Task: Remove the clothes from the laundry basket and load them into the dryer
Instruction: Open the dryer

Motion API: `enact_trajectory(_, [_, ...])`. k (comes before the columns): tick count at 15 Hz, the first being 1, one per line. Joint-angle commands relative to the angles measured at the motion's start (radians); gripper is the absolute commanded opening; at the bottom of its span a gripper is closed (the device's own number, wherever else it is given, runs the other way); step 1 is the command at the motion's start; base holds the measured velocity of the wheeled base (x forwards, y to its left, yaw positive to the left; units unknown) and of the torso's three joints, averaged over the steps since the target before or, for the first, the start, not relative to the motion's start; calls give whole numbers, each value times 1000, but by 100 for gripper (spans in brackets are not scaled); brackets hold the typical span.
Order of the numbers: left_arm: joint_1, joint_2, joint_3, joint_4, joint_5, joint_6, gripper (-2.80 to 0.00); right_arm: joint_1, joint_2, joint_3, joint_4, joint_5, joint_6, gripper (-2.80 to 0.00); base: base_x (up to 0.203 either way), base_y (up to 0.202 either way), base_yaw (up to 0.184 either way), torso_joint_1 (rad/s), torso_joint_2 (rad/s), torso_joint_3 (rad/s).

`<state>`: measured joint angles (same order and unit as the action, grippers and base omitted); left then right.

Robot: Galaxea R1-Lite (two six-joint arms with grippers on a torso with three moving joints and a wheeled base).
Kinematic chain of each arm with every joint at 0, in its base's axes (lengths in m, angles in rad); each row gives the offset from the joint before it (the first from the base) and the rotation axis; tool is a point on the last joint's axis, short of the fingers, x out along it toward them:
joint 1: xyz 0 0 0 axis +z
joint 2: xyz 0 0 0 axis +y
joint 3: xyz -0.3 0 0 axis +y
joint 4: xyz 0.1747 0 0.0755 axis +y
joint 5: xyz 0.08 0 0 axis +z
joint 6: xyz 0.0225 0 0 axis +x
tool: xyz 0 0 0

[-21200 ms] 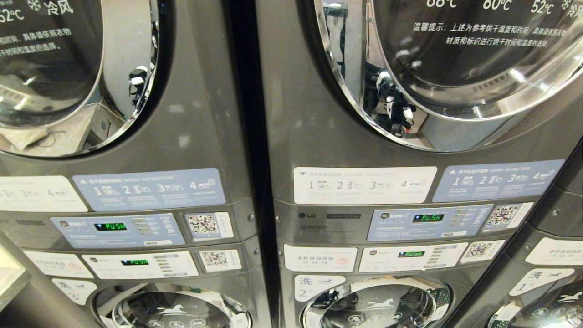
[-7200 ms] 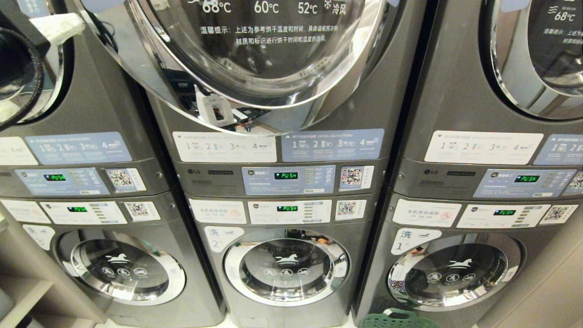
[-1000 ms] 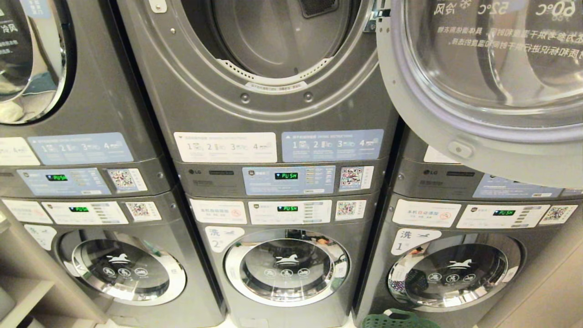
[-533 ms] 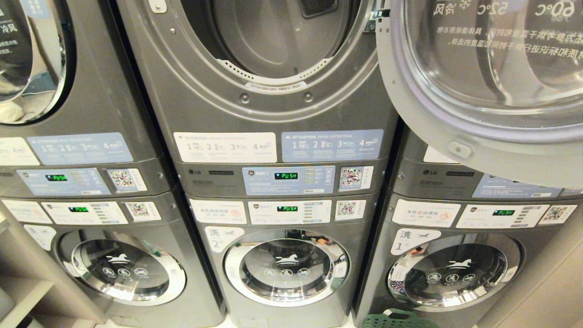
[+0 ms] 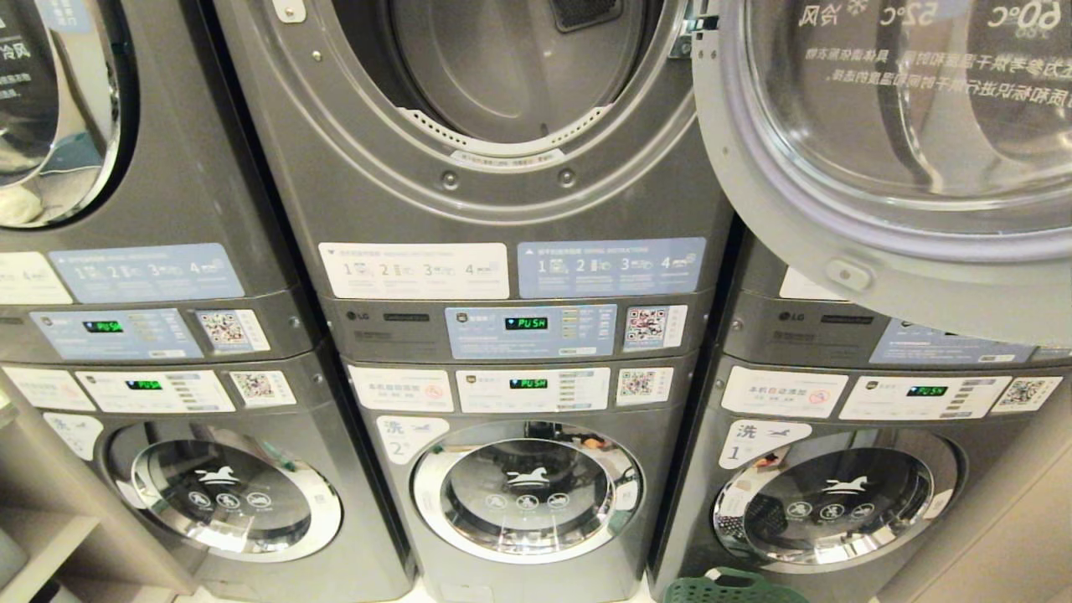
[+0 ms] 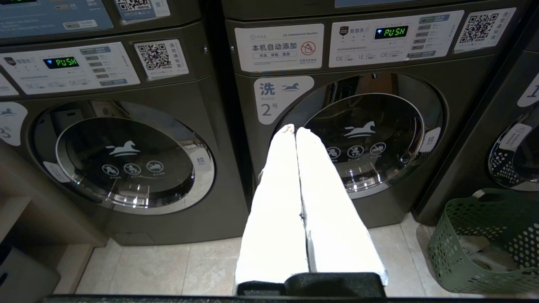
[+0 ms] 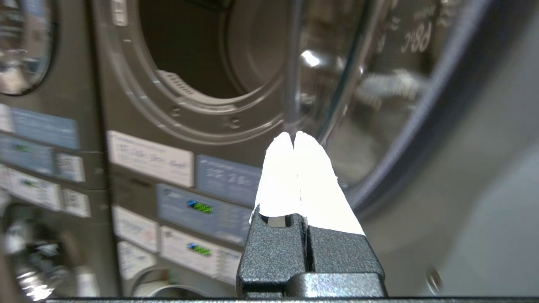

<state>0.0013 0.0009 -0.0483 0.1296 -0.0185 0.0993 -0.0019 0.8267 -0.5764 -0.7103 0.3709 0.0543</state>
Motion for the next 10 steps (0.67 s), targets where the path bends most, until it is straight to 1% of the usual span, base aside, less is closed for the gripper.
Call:
enact_trajectory(1, [0,1,1,-1,0,-4,-280,-2,76,-1,-21,-19,-30,-280,0,0,0,0,0,0])
enact_trajectory(4, [0,1,2,-7,-9,-3,-280,-1,84,3,-18,-129,-39,-280,0,0,0,0,0,0])
enact_trajectory(6, [0,1,2,-7,-9,-4,-280,-3,98,5,-20,-164,-42,-280,0,0,0,0,0,0])
enact_trajectory(7, [0,1,2,-7,-9,-4,-280,-3,117,3,-20,-198,-57,-280,0,0,0,0,0,0])
enact_trajectory(9, [0,1,2,-7,-9,-6,-280,-3,162,-9,-23,-301,-71,-280,0,0,0,0,0,0])
enact_trajectory(10, [0,1,2,-7,-6,-6,-280,-3,178,-11,-25,-336,-73,-280,0,0,0,0,0,0])
